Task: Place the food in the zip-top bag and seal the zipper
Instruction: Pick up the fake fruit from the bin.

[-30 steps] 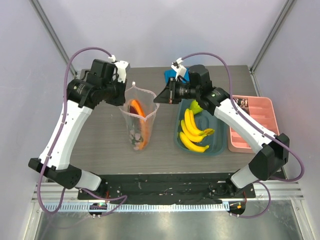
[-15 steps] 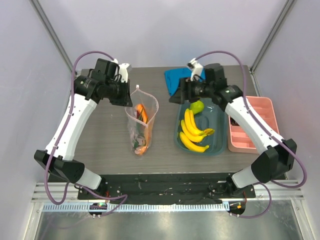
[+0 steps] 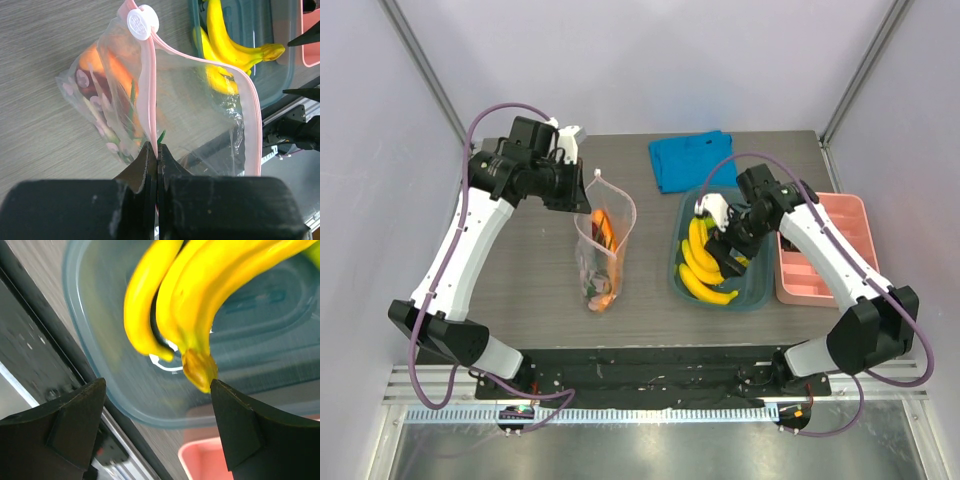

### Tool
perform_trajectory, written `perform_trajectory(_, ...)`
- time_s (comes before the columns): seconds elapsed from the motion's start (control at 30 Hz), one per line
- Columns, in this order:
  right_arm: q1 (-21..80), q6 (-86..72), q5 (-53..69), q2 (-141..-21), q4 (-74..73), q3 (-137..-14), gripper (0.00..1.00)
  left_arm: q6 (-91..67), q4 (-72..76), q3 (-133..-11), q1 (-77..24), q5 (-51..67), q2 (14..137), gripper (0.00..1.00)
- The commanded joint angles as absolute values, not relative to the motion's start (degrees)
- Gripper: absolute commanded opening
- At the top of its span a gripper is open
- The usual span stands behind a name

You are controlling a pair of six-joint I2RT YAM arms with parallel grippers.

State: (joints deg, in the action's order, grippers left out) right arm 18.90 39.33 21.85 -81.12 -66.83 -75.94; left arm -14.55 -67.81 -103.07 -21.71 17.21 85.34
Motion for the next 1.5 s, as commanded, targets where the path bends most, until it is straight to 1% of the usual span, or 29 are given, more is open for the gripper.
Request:
perform_trajectory(0.0,18.63,54.30,16.70,-79.01,-68.65,-72.26,0.90,-14.68,-65.92,-104.24,-21.45,19.77,84.90,0.00)
perform_trajectory(0.27,18.72,60.90,15.56,-83.84,-65.84,-69.53,0.88,-14.59,-65.92,-103.97,-21.45,19.78,85.25,0.00)
perform_trajectory(0.57,19.42,66.79,13.89,-85.96,-57.57,-66.01,0.88,-14.59,-65.83,-103.89,-21.45,19.78,85.52,0.00)
perform_trajectory(0.67,19.77,68.11,13.27,-86.75,-55.81,-65.04,0.82,-14.68,-65.83,-103.71,-21.45,19.60,85.52,0.00)
perform_trajectory(0.7,19.86,68.29,13.18,-87.01,-55.29,-64.87,0.75,-14.68,-65.92,-103.62,-21.53,19.60,85.43,0.00)
perform_trajectory(0.77,19.86,68.20,12.92,-87.27,-54.76,-64.34,0.70,-14.68,-65.83,-103.54,-21.45,19.34,85.52,0.00)
perform_trajectory(0.8,19.95,68.20,12.83,-87.28,-54.58,-64.25,0.63,-14.68,-65.92,-103.62,-21.45,18.99,85.43,0.00)
perform_trajectory(0.9,20.04,67.85,13.18,-86.31,-54.67,-63.98,0.55,-14.41,-66.00,-104.15,-21.45,18.28,85.43,0.00)
perform_trajectory(1.07,20.13,69.52,13.89,-82.98,-55.81,-61.27,0.55,-14.41,-66.00,-104.33,-21.44,18.81,85.25,0.00)
perform_trajectory(1.17,20.65,71.54,13.19,-81.65,-55.20,-58.37,0.64,-14.59,-65.83,-104.06,-21.36,18.90,85.25,0.00)
perform_trajectory(1.2,20.92,71.72,13.01,-81.04,-54.24,-57.66,0.64,-14.59,-65.83,-103.80,-21.36,18.90,85.25,0.00)
perform_trajectory(1.27,21.36,71.81,12.83,-80.51,-52.83,-56.52,0.54,-14.59,-65.74,-103.80,-21.36,18.90,85.08,0.00)
perform_trajectory(1.3,21.44,71.46,12.83,-80.25,-51.78,-56.43,0.45,-14.50,-65.83,-103.71,-21.36,18.72,84.99,0.00)
perform_trajectory(1.37,21.45,69.62,13.01,-80.07,-51.33,-57.38,0.34,-14.50,-65.92,-103.71,-21.36,18.63,84.82,0.00)
perform_trajectory(1.4,21.53,69.00,13.18,-79.72,-51.76,-57.91,0.23,-14.41,-65.92,-103.80,-21.36,18.46,84.73,0.00)
perform_trajectory(1.47,21.36,66.99,13.62,-78.93,-52.55,-59.75,0.13,-14.41,-65.83,-103.62,-21.27,18.28,84.64,0.00)
